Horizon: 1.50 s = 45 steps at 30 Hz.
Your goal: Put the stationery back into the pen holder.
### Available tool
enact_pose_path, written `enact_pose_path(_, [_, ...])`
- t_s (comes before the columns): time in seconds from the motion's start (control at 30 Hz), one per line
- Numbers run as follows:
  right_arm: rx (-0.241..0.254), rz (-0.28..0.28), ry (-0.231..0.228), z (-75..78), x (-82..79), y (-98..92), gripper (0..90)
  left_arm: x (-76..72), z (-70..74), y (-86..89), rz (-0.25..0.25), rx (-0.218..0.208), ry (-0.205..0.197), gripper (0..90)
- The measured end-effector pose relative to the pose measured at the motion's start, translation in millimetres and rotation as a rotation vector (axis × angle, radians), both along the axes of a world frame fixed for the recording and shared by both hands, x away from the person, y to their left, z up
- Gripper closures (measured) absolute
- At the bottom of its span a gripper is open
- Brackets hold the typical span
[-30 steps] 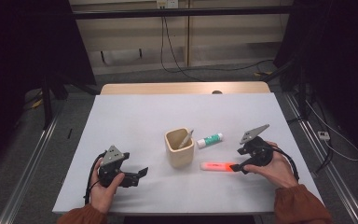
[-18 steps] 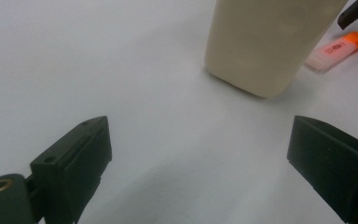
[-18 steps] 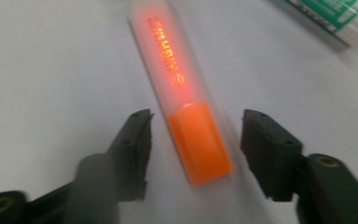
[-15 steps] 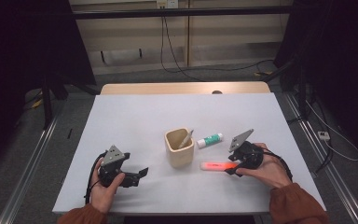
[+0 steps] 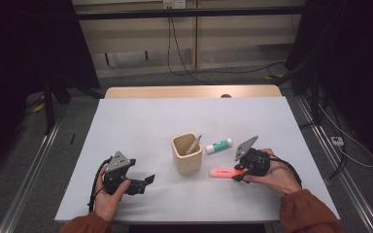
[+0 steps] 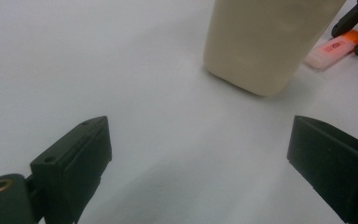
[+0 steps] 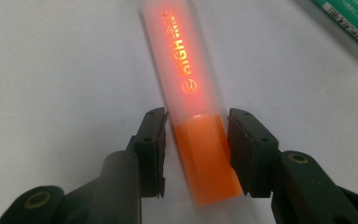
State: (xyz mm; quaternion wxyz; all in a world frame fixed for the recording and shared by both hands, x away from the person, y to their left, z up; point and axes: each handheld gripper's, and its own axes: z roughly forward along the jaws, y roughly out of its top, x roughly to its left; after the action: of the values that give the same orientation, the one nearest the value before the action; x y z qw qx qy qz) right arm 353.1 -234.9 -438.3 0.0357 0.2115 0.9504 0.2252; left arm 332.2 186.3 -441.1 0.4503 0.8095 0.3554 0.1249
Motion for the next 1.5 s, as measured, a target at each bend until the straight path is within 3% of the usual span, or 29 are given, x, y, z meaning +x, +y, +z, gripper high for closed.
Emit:
enact_pose_path(0.2, [-0.001,0.017,0.007,0.4,-1.8,1.8,67.7,-0.5,0.3,0.2,0.001,-0.002,0.000,6.3])
enact_pose_path(0.5, [-0.007,0.008,0.000,1.2,-3.1,2.5,67.8,-0.2,0.4,0.7,0.000,-0.003,0.000,6.3])
enact_pose_path(1.0, [0.054,-0.017,0.001,9.7,-9.2,-4.5,67.9,-0.8,1.2,1.9,0.012,-0.002,-0.006,5.8])
enact_pose_path(1.27, [0.092,-0.016,0.060,11.4,-13.7,-4.9,67.8,-4.8,2.5,-1.3,-0.001,0.008,-0.016,5.7])
enact_pose_path(1.5, [0.099,0.000,0.067,16.0,-20.7,4.2,67.8,-7.8,4.2,-2.2,-0.001,0.017,-0.022,5.6])
